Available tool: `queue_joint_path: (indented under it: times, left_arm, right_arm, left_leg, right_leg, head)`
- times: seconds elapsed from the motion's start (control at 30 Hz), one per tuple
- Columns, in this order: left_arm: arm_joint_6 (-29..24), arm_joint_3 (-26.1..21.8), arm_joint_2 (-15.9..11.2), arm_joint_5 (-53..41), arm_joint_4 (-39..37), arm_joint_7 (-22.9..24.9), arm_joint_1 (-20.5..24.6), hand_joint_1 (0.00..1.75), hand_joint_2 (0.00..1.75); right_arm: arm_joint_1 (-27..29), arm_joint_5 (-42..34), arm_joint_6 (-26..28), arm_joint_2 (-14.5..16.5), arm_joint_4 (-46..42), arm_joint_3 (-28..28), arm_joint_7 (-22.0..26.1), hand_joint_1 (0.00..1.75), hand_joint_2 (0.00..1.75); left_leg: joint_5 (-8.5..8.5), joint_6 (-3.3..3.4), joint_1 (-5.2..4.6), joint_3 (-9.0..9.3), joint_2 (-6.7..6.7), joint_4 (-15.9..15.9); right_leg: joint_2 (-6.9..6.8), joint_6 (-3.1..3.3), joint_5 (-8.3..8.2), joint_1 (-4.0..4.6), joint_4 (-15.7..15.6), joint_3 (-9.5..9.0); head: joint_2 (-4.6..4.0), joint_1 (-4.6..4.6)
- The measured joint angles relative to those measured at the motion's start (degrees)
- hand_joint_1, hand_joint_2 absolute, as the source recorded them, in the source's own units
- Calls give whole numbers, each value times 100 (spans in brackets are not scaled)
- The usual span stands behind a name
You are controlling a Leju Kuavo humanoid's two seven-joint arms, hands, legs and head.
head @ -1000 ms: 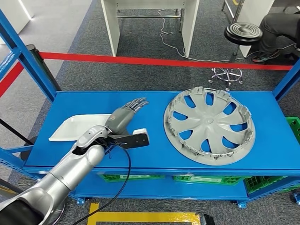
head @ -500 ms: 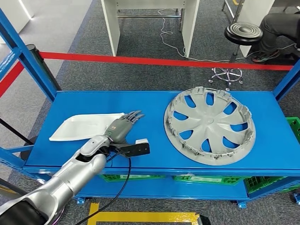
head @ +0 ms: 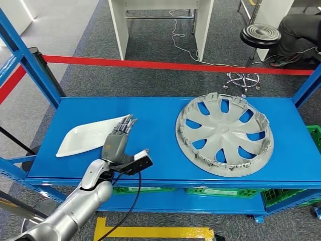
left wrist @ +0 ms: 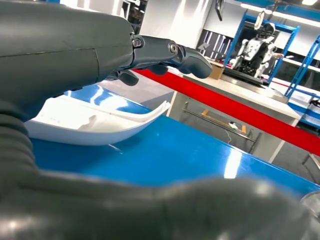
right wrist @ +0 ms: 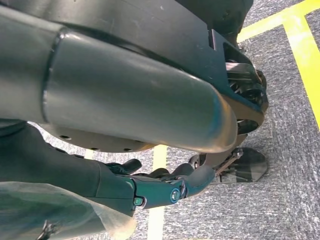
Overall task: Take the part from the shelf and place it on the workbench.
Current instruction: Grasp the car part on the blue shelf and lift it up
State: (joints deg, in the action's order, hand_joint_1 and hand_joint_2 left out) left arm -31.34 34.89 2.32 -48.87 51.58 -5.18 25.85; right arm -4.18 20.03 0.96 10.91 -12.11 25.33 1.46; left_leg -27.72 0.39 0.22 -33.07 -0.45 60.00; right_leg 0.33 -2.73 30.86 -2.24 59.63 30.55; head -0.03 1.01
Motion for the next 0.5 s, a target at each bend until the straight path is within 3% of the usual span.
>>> queue_joint_path:
  times: [0.33, 0.5]
  left_arm:
    - [-40, -96, 28, -9, 74, -5, -88, 0, 0]
    - [-693, -283, 80, -387, 209, -265, -220, 0, 0]
  right_arm:
    - [14, 7, 1, -2, 1, 0, 0, 0, 0]
    - [20, 48, 10, -5, 5, -2, 14, 0, 0]
  left_leg:
    - [2, 0, 0, 0, 0, 1]
    - [1, 0, 0, -1, 0, 0]
  right_leg:
    - [1, -2, -3, 0, 0, -1]
    - [1, -1, -2, 0, 0, 1]
  head:
    - [0, -1]
    - [1, 0]
